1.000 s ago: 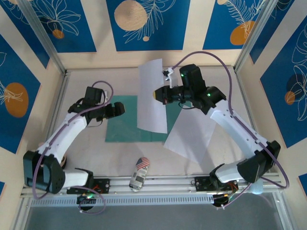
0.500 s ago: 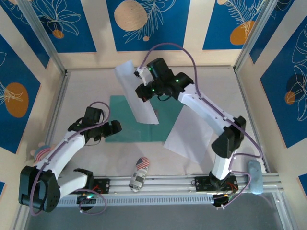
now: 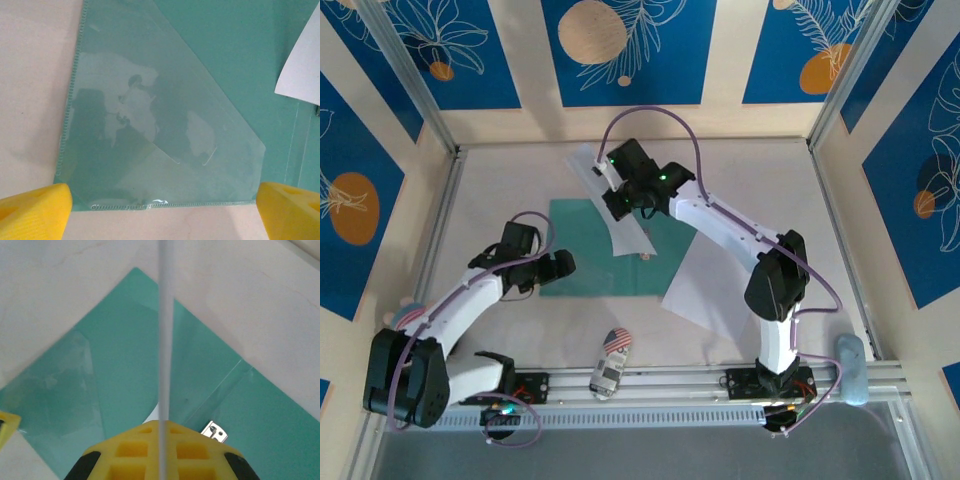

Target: Put the files into the folder

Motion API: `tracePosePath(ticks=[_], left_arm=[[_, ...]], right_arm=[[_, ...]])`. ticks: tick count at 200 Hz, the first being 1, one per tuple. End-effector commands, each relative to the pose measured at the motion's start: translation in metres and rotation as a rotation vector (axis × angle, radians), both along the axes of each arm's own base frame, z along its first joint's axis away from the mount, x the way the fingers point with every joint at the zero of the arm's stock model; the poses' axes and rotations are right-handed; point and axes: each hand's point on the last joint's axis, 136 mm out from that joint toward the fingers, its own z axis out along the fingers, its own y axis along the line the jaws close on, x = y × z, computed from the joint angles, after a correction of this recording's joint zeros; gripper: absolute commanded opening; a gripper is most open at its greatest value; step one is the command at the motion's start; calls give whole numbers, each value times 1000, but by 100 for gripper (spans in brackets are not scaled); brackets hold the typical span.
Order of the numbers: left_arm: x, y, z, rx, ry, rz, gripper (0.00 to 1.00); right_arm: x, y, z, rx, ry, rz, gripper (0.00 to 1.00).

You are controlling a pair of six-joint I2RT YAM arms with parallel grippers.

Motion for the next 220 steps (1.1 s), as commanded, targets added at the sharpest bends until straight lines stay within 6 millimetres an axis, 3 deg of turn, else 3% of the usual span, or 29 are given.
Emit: tracePosePath(ticks=[1, 102, 153, 220], left_arm=[[3, -4, -4, -35, 6, 9, 94], [2, -5, -4, -30, 19, -7, 95], [4, -7, 0, -36, 16, -13, 95], [3, -7, 0, -31, 26, -19, 95]], right_arm=[[-1, -3, 20, 11, -101, 16, 0], [-30, 3, 34, 165, -178, 147, 0], [-41, -1, 23, 145, -160, 178, 0], [-50, -9, 26, 172, -138, 181, 0]])
